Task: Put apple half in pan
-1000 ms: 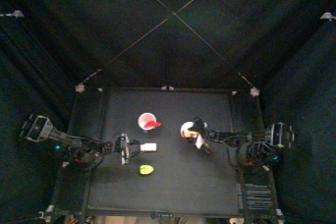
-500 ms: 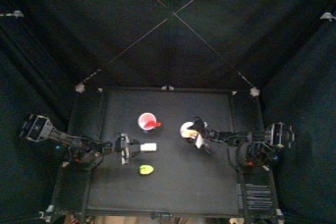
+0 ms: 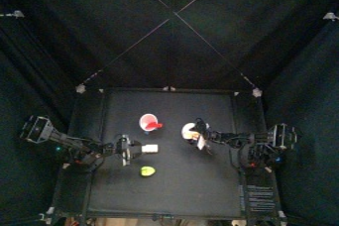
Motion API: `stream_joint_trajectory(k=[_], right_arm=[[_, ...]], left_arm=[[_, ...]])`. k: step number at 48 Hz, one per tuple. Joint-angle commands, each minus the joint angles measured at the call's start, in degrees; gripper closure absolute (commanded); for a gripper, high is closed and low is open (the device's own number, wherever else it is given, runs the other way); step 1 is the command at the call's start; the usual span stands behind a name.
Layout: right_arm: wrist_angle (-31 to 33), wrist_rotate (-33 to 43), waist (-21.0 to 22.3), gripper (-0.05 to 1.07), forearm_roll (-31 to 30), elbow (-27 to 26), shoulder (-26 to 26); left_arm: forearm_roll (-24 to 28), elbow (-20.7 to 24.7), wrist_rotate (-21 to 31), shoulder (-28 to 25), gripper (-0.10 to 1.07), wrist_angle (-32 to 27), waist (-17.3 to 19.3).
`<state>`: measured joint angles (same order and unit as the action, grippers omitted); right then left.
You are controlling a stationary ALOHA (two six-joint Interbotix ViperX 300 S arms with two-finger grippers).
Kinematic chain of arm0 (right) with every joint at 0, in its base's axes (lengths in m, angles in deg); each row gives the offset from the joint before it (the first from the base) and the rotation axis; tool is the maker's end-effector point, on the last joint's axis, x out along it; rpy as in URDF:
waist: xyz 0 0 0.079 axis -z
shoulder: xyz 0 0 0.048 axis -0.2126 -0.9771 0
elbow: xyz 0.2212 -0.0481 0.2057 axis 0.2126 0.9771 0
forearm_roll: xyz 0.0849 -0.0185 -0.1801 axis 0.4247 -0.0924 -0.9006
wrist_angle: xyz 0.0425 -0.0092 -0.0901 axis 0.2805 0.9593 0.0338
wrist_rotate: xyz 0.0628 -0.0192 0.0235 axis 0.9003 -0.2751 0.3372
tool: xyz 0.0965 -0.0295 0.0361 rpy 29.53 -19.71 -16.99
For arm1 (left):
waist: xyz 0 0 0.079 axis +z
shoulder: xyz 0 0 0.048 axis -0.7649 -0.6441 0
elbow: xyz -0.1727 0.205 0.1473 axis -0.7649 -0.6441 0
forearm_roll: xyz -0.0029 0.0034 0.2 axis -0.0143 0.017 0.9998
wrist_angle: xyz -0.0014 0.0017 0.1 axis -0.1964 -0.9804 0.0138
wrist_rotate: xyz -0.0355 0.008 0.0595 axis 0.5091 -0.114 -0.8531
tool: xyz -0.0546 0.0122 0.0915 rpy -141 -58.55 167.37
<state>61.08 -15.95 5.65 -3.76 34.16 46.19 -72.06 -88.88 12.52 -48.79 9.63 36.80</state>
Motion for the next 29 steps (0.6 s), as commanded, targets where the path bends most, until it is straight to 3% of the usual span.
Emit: stream_joint_trajectory(k=[1, 29], right_arm=[[-0.2, 0.0, 0.0, 0.03, 0.0, -0.4, 1.1], [-0.2, 0.0, 0.0, 0.03, 0.0, 0.4, 1.1]], left_arm=[[0.1, 0.8, 0.0, 0.0, 0.18, 0.3, 0.1], [0.1, 1.0, 0.0, -0.1, 0.18, 0.3, 0.1]])
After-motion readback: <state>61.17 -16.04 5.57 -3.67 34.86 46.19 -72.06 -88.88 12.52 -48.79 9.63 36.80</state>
